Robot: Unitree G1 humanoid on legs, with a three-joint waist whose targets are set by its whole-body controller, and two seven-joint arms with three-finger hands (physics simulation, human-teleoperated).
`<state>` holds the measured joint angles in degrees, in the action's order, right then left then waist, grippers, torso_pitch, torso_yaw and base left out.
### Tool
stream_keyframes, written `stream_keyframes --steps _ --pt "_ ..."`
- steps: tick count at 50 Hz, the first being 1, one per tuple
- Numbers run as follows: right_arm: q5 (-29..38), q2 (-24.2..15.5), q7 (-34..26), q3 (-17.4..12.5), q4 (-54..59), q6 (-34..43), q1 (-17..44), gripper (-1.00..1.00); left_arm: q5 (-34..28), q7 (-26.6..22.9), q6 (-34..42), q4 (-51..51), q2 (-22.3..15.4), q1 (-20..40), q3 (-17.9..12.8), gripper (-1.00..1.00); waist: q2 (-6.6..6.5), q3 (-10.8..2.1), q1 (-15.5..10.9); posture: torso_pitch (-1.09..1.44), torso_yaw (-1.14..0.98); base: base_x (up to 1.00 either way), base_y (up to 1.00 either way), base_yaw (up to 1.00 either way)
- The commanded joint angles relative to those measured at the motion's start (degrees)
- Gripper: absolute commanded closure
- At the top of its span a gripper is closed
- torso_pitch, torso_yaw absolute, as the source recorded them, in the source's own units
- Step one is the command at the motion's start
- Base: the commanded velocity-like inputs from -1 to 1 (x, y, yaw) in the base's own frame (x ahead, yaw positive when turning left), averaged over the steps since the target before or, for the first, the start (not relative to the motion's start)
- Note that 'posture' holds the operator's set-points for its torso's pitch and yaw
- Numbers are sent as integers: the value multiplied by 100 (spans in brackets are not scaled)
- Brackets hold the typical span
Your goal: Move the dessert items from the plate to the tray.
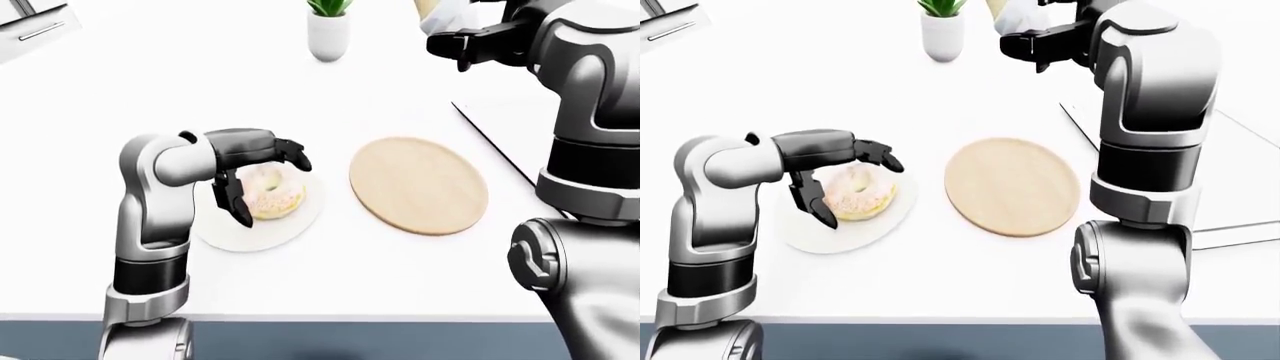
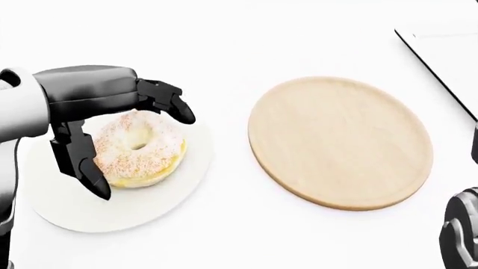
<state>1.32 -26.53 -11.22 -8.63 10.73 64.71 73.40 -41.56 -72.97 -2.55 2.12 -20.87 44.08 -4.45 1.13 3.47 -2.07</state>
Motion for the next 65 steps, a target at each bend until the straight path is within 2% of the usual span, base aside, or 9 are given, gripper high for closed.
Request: stream_keyframes --steps 1,25,35,38,45,46,48,51,65 --pt "22 -77 16 -54 -152 -185 235 100 24 115 -7 147 -61 214 -94 -33 1 -179 1 0 0 0 0 0" --pt "79 -79 -44 -57 -94 -310 235 100 79 261 229 178 -258 487 -220 11 -10 -174 17 0 0 0 0 0" --pt "196 -101 -304 99 -239 -376 178 100 305 456 678 161 -400 726 -363 61 -22 -168 23 0 0 0 0 0" --pt "289 -71 -359 87 -175 -411 191 100 399 593 906 99 -495 924 -411 100 -23 -164 30 0 0 0 0 0" --pt "411 -42 -406 80 65 -426 286 100 547 642 1183 210 -681 1072 -415 100 -47 -157 43 0 0 0 0 0" --pt "380 -6 -402 21 80 -466 299 100 552 661 1199 213 -698 1093 -411 100 -91 -268 64 0 0 0 -16 0" --pt "362 4 -397 7 106 -503 314 100 562 674 1279 260 -719 1153 -410 100 -339 -185 175 0 0 -1 -46 0" --pt "369 -19 -428 29 62 -459 296 100 559 634 1386 416 -753 1123 -411 100 -605 -344 258 0 0 -2 -87 0" --pt "388 8 -435 32 -108 -367 229 100 557 616 1556 611 -837 1109 -433 100 -220 -79 241 0 0 -2 -100 0"
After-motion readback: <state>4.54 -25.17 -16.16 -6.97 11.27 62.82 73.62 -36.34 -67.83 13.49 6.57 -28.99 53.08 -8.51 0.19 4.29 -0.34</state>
